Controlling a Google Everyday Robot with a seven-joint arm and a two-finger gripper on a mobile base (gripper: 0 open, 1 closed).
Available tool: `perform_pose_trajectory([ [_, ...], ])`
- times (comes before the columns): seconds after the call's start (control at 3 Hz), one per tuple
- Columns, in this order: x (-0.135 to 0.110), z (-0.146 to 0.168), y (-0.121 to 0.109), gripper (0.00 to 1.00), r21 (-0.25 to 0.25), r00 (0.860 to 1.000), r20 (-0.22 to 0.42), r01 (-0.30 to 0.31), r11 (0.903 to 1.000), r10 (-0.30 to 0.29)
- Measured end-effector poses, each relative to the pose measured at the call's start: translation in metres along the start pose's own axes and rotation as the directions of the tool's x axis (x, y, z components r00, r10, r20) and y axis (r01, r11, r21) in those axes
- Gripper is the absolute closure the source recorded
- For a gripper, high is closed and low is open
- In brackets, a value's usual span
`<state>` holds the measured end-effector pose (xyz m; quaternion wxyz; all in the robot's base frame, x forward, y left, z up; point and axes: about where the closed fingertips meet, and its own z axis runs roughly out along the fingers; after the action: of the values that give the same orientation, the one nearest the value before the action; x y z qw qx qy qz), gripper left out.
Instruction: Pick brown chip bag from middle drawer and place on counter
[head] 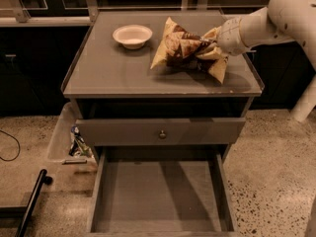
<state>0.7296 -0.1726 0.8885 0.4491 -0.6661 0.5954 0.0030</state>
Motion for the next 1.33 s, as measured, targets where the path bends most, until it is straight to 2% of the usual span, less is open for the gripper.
perform_pose_trajectory([
  [0.33,0.0004,0.0006,0.0003,0.81,-0.001,1.000,-0.001,-0.001,1.0000,0.001],
  [1.33,0.0004,0.0007,0.0004,0.12,-0.001,1.000,-0.001,-0.001,1.0000,0.001],
])
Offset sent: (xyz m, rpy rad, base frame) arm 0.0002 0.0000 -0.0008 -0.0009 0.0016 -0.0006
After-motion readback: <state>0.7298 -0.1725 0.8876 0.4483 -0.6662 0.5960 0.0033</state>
